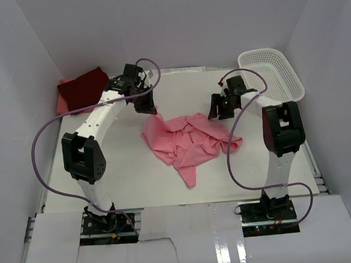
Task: Fold and stack the t-shirts
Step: Flatten out the tshirt
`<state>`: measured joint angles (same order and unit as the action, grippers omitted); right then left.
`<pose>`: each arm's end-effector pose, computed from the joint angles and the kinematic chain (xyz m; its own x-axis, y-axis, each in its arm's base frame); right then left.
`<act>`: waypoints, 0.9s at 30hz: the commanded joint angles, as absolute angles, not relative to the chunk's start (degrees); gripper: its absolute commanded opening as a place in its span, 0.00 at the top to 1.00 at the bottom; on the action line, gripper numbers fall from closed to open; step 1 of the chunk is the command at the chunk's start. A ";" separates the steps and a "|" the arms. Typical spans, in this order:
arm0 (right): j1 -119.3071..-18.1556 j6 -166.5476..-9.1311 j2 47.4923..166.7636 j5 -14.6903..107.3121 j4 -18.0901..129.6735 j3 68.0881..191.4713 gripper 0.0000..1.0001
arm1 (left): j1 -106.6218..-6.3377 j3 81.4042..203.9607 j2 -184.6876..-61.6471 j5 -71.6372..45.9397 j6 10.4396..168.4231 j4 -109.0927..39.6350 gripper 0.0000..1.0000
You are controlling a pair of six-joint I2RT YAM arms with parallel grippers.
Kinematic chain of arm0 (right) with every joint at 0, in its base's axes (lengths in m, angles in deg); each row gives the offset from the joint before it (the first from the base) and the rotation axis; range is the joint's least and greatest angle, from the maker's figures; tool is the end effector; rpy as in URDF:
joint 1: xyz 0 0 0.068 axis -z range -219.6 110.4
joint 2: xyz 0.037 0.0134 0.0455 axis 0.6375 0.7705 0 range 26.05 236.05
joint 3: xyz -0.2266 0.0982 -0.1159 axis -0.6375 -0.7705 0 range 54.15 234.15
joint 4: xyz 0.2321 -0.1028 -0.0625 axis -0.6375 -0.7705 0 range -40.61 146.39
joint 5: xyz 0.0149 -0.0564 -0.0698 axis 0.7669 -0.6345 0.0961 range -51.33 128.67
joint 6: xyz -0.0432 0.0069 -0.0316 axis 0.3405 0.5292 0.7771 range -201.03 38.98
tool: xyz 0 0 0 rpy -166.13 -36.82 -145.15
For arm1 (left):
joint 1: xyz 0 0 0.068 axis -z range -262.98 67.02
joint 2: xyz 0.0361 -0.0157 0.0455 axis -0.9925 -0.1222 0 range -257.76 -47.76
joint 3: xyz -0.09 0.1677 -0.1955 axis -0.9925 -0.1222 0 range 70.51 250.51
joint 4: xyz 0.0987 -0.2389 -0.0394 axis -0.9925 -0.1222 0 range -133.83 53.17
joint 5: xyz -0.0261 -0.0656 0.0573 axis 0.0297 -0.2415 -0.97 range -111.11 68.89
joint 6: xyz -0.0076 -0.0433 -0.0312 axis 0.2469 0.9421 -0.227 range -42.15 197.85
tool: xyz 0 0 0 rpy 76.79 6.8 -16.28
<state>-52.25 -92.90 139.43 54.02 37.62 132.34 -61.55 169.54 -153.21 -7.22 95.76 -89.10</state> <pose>0.4109 0.1018 0.1760 -0.8468 0.0133 -0.5318 -0.1930 0.9238 0.3305 0.3663 -0.1531 0.3075 -0.9015 0.0332 -0.4315 0.2035 0.9124 -0.3550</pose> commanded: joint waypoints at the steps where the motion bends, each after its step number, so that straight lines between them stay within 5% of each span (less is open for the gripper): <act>1: -52.35 -93.94 141.79 61.77 41.35 131.84 0.37 | -61.97 169.22 -152.44 -7.84 95.52 -88.16 1.00; 6: -52.26 -95.44 143.64 66.70 42.94 132.37 0.50 | -62.24 168.78 -152.09 -8.28 95.43 -88.16 1.00; 10: -52.26 -95.53 142.34 66.10 42.85 132.19 0.73 | -62.41 168.69 -152.09 -8.28 95.34 -88.16 1.00; 16: -52.26 -93.60 137.68 60.30 41.28 131.22 0.60 | -62.41 168.69 -152.09 -7.75 95.43 -88.07 1.00; 19: -51.91 -93.51 136.27 60.38 40.74 131.22 0.70 | -62.41 168.69 -152.18 -7.49 95.52 -87.98 1.00; 22: -51.91 -93.51 135.65 60.47 40.04 131.49 0.92 | -62.41 168.51 -152.18 -7.31 95.61 -87.90 1.00; 27: -51.91 -93.33 134.77 60.73 39.86 131.23 0.92 | -62.41 168.16 -151.91 -7.49 95.61 -87.81 1.00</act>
